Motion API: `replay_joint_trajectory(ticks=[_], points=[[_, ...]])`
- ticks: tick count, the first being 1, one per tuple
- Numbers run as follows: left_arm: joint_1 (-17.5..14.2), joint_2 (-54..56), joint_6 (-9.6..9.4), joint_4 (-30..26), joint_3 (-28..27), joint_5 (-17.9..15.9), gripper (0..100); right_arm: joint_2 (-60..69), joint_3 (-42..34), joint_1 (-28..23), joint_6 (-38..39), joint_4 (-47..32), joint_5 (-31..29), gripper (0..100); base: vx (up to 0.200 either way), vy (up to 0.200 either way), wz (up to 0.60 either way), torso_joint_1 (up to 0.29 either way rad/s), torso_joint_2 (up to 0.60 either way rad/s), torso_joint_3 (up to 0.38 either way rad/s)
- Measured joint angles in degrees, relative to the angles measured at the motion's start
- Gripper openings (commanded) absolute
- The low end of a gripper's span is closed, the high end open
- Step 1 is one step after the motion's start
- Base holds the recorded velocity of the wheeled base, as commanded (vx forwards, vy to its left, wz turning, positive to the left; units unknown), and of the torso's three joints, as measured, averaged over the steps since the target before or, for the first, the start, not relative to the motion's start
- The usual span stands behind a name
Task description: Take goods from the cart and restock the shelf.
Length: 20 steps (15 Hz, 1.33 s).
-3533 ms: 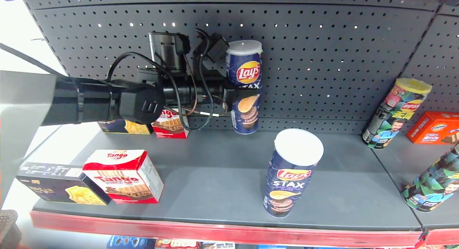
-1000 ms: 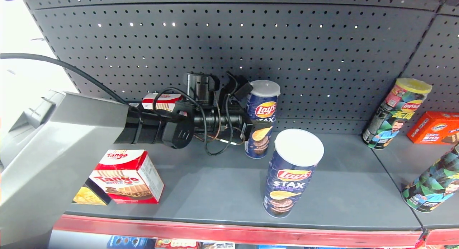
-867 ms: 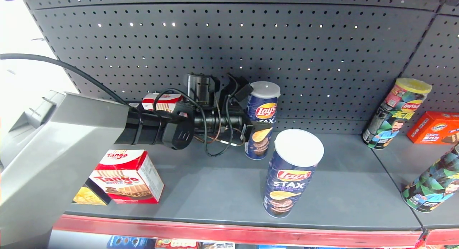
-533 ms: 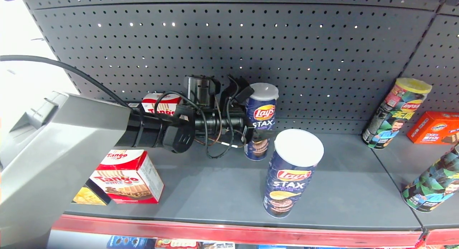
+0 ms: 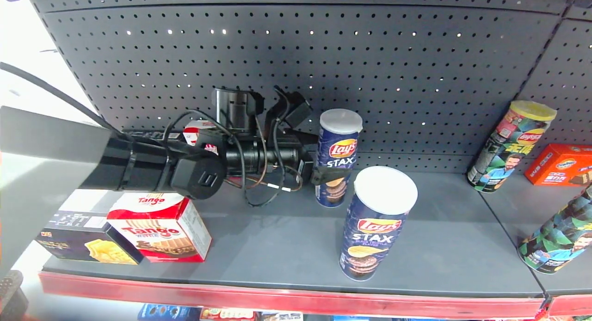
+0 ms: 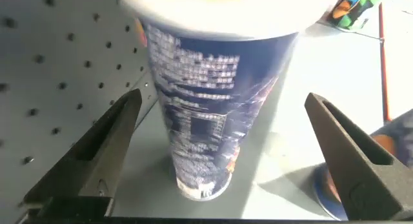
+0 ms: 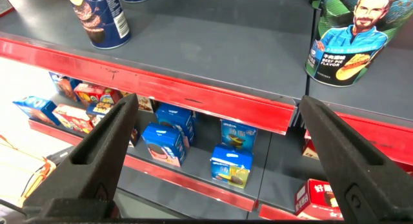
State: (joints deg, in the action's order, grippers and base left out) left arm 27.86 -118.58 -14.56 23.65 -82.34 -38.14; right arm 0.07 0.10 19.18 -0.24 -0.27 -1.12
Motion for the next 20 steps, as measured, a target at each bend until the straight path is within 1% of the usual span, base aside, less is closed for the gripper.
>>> replay_joint_trajectory(ticks=[1, 5, 6, 8, 9, 10, 12, 15, 18, 20], points=[[-0.35, 1.33, 0.05, -0.66, 0.41, 0.68, 100, 0.0, 0.0, 0.0, 0.0, 0.02, 0.0, 100, 0.0, 0.0, 0.0, 0.0, 0.0, 0.0], [-1.16, 6.4, -0.28, -8.27, 1.28, 3.22, 100, 0.0, 0.0, 0.04, 0.0, 0.0, -0.02, 100, 0.0, 0.0, 0.0, 0.0, 0.0, 0.0], [-1.16, 7.58, -1.1, -9.56, 1.88, 4.79, 100, 0.0, 0.0, 0.04, 0.0, 0.0, -0.02, 100, 0.0, 0.0, 0.0, 0.0, 0.0, 0.0], [-1.23, 9.05, -4.33, -10.06, 4.28, 9.55, 100, 0.0, 0.0, 0.04, 0.02, 0.0, 0.0, 100, 0.0, 0.0, 0.0, 0.0, 0.0, 0.0], [-1.21, 9.44, -4.92, -10.08, 5.39, 10.91, 100, 0.0, 0.0, 0.04, 0.02, 0.0, -0.02, 100, 0.0, 0.0, 0.0, 0.0, 0.0, 0.0], [-0.99, 9.7, -5.18, -10.02, 6.75, 12.53, 100, 0.0, 0.0, 0.04, 0.0, 0.0, -0.02, 100, 0.0, 0.0, 0.0, 0.0, 0.0, 0.0], [-0.29, 9.87, -5.32, -9.95, 8.11, 13.92, 100, 0.0, 0.0, 0.02, 0.0, 0.0, -0.02, 100, 0.0, 0.0, 0.0, 0.0, 0.0, 0.0], [0.37, 8.79, -5.39, -9.25, 7.78, 15.92, 100, 0.0, 0.0, 0.04, 0.0, 0.0, 0.0, 100, 0.0, 0.0, 0.0, 0.0, 0.0, 0.0], [0.74, 7.25, -5.41, -9.2, 7.03, 16.55, 100, 0.0, 0.0, 0.04, 0.02, 0.0, -0.02, 100, 0.0, 0.0, 0.0, 0.0, 0.0, 0.0], [0.74, 6.31, -5.34, -9.23, 5.83, 17.62, 100, 0.0, 0.0, 0.04, 0.02, 0.0, 0.0, 100, 0.0, 0.0, 0.0, 0.0, 0.0, 0.0]])
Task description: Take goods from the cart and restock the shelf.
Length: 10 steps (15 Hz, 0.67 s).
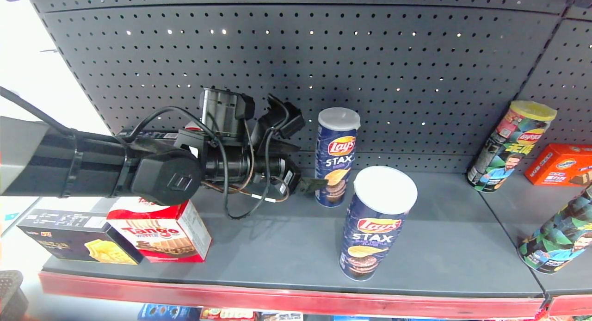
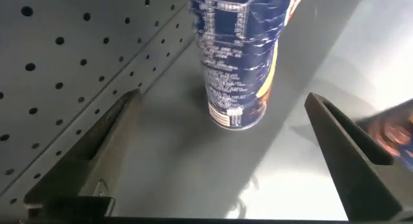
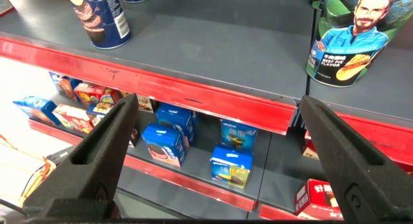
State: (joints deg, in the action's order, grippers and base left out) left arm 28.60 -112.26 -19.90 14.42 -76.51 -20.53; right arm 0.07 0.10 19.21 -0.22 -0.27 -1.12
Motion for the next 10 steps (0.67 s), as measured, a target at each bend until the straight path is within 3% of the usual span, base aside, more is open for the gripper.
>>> replay_joint_trajectory(ticks=[4, 10], points=[[-0.35, -2.26, -0.05, 0.05, -3.17, 1.73, 100, 0.0, 0.0, -0.01, -0.02, 0.0, 0.0, 100, 0.0, 0.0, 0.0, 0.0, 0.0, 0.0], [-0.66, -3.64, 0.05, 0.2, -3.84, 2.52, 100, 0.0, 0.0, 0.0, 0.0, 0.02, -0.02, 100, 0.0, 0.0, 0.0, 0.0, 0.0, 0.0]])
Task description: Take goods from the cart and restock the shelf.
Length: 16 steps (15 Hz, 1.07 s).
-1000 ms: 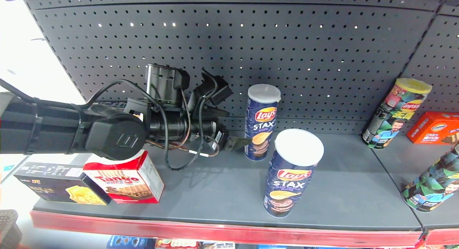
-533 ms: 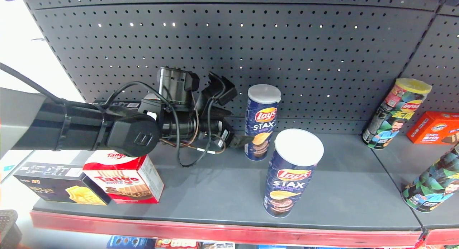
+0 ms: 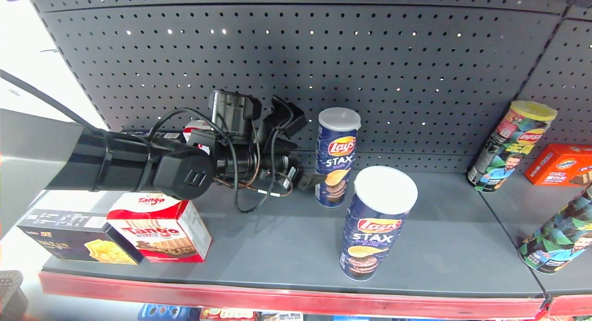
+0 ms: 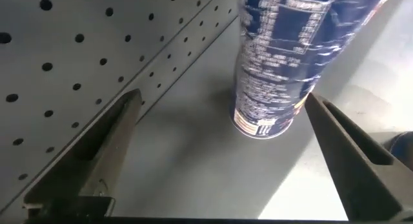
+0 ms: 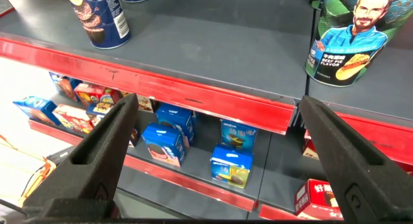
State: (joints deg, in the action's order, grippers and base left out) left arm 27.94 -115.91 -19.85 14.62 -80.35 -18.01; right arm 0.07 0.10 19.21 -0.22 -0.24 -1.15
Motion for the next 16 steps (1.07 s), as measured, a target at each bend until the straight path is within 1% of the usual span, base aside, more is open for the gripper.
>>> replay_joint_trajectory(ticks=[7, 12, 14, 16], points=[[-0.35, -1.29, 0.04, 0.13, -1.18, 0.74, 100, 0.0, 0.0, 0.0, -0.02, -0.02, 0.02, 100, 0.0, 0.0, 0.0, 0.0, 0.0, 0.0], [-0.79, -1.9, 0.06, 0.13, -1.51, 1.95, 100, 0.0, 0.0, -0.01, 0.0, -0.02, 0.0, 100, 0.0, 0.0, 0.0, 0.0, 0.0, 0.0], [-0.82, -1.9, 0.06, 0.21, -1.32, 2.05, 100, 0.0, 0.0, 0.0, -0.02, 0.0, 0.02, 100, 0.0, 0.0, 0.0, 0.0, 0.0, 0.0], [-0.79, -1.45, 0.06, 0.29, 0.0, 2.27, 100, 0.0, 0.0, 0.0, 0.0, -0.02, 0.02, 100, 0.0, 0.0, 0.0, 0.0, 0.0, 0.0]])
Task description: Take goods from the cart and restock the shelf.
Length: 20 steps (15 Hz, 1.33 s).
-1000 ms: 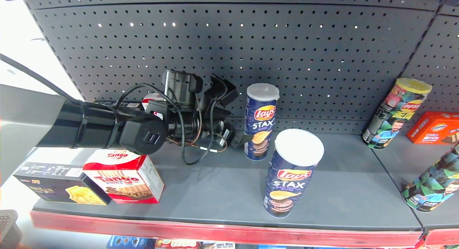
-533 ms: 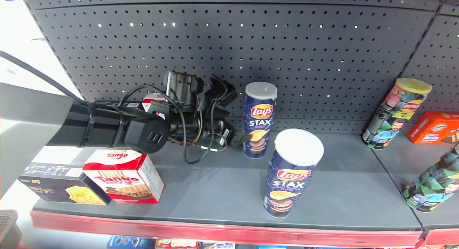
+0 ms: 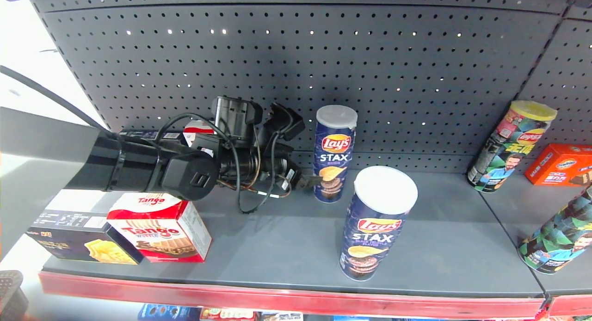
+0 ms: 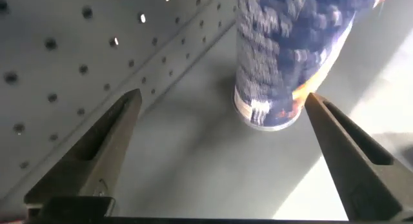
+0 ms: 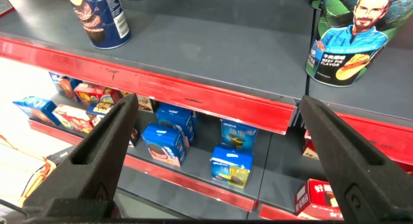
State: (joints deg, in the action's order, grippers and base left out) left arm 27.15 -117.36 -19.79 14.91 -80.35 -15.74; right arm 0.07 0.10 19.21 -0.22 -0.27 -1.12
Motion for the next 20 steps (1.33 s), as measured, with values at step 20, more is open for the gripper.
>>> replay_joint_trajectory(ticks=[20], points=[[1.65, -0.56, 0.27, 4.82, 0.0, 15.06, 100, 0.0, 0.0, -0.01, 0.0, 0.0, 0.0, 100, 0.0, 0.0, 0.0, 0.0, 0.0, 0.0]])
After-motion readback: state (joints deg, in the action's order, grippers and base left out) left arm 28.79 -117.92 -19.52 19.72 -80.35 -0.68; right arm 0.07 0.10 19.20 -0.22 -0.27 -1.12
